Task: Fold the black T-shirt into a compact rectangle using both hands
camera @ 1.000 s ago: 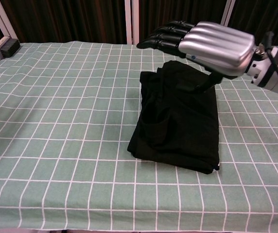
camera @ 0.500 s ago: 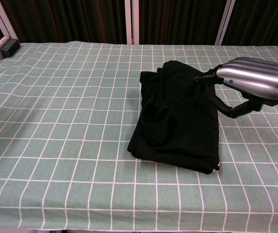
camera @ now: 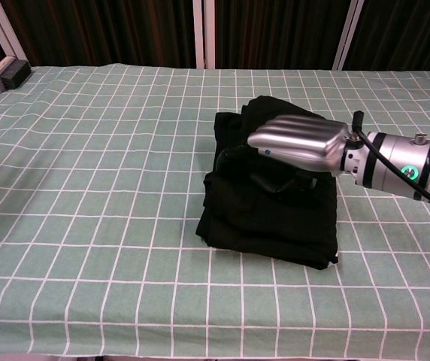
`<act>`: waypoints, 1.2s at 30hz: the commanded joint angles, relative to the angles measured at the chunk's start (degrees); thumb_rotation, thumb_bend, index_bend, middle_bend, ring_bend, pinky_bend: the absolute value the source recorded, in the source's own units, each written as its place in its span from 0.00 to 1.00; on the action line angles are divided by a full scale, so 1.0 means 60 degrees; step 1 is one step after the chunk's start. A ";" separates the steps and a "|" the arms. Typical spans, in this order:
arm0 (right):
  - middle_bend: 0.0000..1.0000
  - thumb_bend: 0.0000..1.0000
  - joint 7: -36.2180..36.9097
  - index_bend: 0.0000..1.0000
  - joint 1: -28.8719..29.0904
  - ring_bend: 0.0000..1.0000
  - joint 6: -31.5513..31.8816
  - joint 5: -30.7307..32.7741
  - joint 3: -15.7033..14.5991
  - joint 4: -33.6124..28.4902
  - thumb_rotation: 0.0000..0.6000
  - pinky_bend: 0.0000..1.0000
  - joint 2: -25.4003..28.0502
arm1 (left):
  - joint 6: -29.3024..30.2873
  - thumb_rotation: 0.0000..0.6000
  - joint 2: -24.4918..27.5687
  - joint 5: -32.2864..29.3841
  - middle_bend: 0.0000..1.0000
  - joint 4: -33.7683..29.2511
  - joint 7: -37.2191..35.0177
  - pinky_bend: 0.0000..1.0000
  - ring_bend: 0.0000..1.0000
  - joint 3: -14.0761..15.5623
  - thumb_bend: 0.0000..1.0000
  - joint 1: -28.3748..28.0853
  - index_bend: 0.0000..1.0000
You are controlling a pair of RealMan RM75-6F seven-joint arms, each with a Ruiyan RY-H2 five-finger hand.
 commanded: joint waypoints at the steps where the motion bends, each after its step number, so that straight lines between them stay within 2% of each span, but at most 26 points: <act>1: 0.31 0.68 -0.0017 0.30 0.0201 0.29 -0.0187 0.0015 0.0153 0.0127 1.00 0.29 -0.0191 | 0.0012 1.00 0.0005 0.0020 0.10 0.0026 -0.0046 0.18 0.06 0.0005 0.00 0.0018 0.14; 9: 0.31 0.65 -0.0151 0.30 0.0789 0.28 -0.0796 0.0374 0.0634 0.1368 1.00 0.27 -0.1340 | -0.0126 1.00 -0.0089 0.0004 0.10 0.0166 -0.0159 0.18 0.06 0.0038 0.00 0.0006 0.14; 12: 0.30 0.63 0.0065 0.29 0.0735 0.27 -0.0334 0.0365 0.0751 0.1564 1.00 0.27 -0.1504 | -0.0105 1.00 -0.0090 0.0029 0.10 0.0195 -0.0215 0.18 0.06 0.0040 0.00 0.0027 0.14; 17: 0.30 0.63 0.0257 0.29 0.0086 0.27 0.1155 0.0236 0.0755 0.0721 1.00 0.27 -0.0613 | 0.0139 1.00 -0.0031 0.0150 0.10 0.0231 -0.0306 0.18 0.06 0.0026 0.00 0.0145 0.14; 23: 0.30 0.63 -0.0109 0.29 -0.0707 0.27 0.1719 0.0642 0.0645 -0.0232 1.00 0.27 0.0579 | 0.0230 1.00 -0.0045 0.0227 0.10 0.0212 -0.0309 0.18 0.06 0.0013 0.00 0.0182 0.14; 28: 0.30 0.64 0.0156 0.29 -0.0907 0.27 0.1284 0.1194 0.0656 0.0170 1.00 0.27 0.0545 | 0.0184 1.00 -0.0098 0.0267 0.10 0.0170 -0.0205 0.18 0.06 0.0028 0.00 0.0153 0.14; 36: 0.30 0.65 0.1058 0.29 -0.0553 0.27 -0.0202 0.1768 0.0690 0.2303 1.00 0.27 -0.0789 | 0.0172 1.00 -0.0045 0.0211 0.10 0.0009 0.0016 0.18 0.06 0.0024 0.00 0.0165 0.14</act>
